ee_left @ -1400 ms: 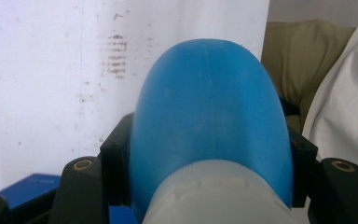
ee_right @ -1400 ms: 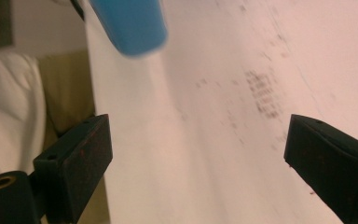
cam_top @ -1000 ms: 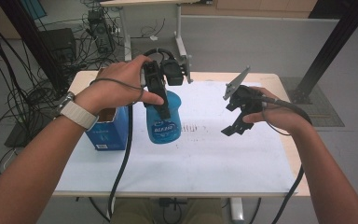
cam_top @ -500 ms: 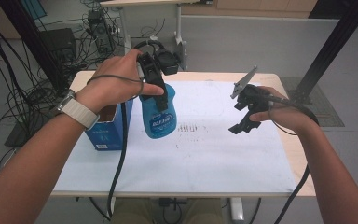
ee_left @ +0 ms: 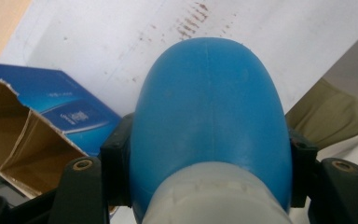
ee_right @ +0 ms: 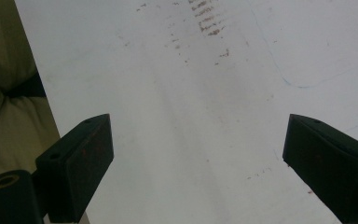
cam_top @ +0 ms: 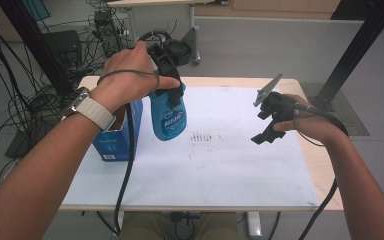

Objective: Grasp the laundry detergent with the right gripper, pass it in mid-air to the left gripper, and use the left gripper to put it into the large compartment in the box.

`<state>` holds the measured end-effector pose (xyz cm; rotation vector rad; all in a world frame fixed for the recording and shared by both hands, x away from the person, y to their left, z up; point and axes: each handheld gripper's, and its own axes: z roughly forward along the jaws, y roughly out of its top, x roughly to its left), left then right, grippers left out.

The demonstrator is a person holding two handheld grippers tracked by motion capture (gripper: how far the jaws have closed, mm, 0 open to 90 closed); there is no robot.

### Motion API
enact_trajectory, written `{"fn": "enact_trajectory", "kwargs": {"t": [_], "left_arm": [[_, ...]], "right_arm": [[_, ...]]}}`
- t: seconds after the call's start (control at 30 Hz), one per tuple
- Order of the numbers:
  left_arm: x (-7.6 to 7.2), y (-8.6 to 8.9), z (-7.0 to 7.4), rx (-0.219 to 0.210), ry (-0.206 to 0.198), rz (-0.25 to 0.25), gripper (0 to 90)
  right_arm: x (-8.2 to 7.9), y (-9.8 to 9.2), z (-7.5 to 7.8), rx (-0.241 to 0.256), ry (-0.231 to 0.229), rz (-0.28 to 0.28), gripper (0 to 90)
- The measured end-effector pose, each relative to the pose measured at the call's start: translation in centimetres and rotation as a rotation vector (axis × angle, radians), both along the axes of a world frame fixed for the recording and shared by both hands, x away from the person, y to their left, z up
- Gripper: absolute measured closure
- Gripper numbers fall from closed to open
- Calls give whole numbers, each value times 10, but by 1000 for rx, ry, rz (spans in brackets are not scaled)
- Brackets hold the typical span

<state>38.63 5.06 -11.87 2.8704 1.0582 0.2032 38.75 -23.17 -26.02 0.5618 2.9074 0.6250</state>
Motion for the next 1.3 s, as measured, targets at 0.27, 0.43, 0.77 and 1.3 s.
{"fn": "enact_trajectory", "kwargs": {"t": [0.27,0.43,0.77,1.3], "left_arm": [[10,7,12,5,4,126,379],[15,14,18,10,2,197,378],[24,31,32,-49,-14,333,378],[35,63,44,-50,-33,489,378]], "right_arm": [[1,-1,-1,-25,-16,-6,86],[1,-2,-2,-37,-25,-11,90],[3,-9,-2,-36,-42,-24,94],[11,-7,-5,-39,-35,-26,94]]}}
